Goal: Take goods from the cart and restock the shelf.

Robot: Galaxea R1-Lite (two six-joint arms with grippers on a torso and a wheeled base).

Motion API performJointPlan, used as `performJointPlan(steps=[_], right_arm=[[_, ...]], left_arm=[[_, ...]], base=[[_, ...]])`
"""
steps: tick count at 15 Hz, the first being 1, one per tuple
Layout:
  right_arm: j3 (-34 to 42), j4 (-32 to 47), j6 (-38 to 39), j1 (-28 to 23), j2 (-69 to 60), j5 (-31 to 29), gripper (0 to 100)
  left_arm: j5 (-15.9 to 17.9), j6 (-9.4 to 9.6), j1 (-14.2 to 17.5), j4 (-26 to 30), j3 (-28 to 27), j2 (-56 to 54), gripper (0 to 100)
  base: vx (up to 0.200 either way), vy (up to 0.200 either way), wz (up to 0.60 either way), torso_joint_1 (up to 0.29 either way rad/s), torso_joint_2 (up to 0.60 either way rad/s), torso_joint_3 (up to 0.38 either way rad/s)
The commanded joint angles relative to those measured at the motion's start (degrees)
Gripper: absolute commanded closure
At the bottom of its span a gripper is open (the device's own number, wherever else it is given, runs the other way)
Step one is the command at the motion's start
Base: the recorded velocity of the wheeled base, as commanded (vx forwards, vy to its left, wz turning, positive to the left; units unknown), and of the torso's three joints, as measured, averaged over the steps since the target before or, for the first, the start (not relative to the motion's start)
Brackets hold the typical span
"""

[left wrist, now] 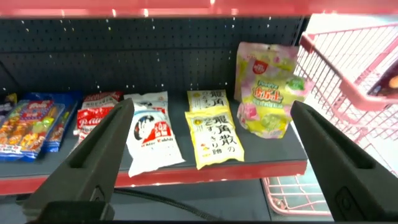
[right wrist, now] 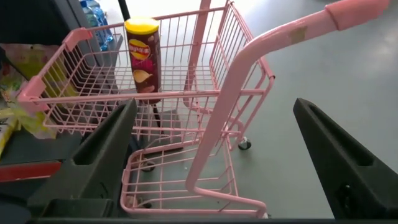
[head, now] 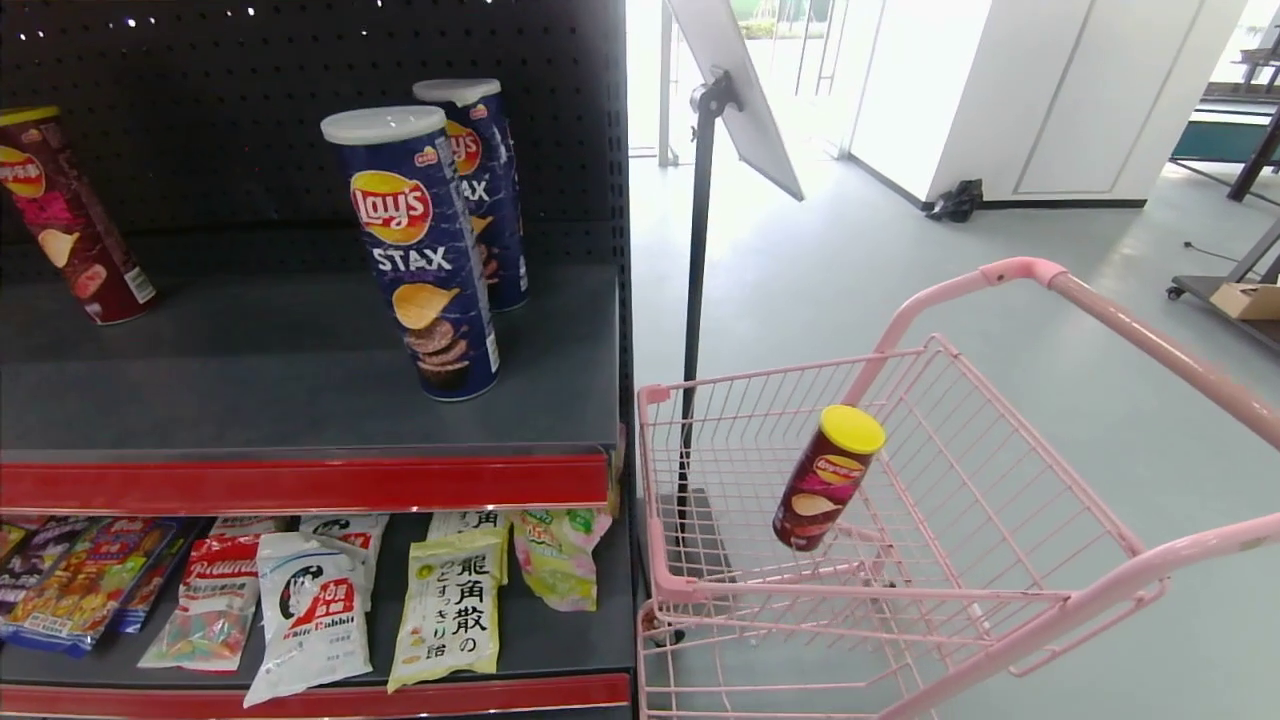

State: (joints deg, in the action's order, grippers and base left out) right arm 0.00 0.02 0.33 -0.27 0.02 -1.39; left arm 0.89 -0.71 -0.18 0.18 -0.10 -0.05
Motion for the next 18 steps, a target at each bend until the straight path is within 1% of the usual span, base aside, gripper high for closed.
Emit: performJointPlan(steps=[1,3,5,12,16,17,18], right_arm=[[0.0,0.0,0.0,0.0,0.1,0.0,0],[0.0,0.1,-0.2,0.0,0.1,0.0,0],[0.0,0.1,-0.2,0.0,0.1,0.0,0],[0.0,0.1,-0.2,0.0,0.1,0.0,0],[0.0,0.0,-0.4,0.0,0.1,1.0,0],[-3.5,-1.4,-2.7,0.1,0.7,2.6,0],[-10.4,-1.3,-5.5,0.3,6.1,6.7,0]], left_arm=[[0.0,0.00,0.0,0.0,0.0,0.0,0],[0.0,0.00,0.0,0.0,0.0,0.0,0],[0.0,-0.08,0.0,0.0,0.0,0.0,0],[0.0,-0.08,0.0,0.0,0.0,0.0,0],[0.0,-0.08,0.0,0.0,0.0,0.0,0],[0.0,-0.08,0.0,0.0,0.0,0.0,0],[0.0,0.00,0.0,0.0,0.0,0.0,0]], base=[[0.000,0.000,0.00,-0.207,0.55,0.334],[0.000,0.000,0.00,-0.205,0.54,0.327],[0.000,0.000,0.00,-0.112,0.31,0.188],[0.000,0.000,0.00,-0.010,0.03,0.019],[0.000,0.000,0.00,0.000,0.00,0.000],[0.000,0.000,0.00,0.000,0.00,0.000],[0.000,0.000,0.00,0.000,0.00,0.000]])
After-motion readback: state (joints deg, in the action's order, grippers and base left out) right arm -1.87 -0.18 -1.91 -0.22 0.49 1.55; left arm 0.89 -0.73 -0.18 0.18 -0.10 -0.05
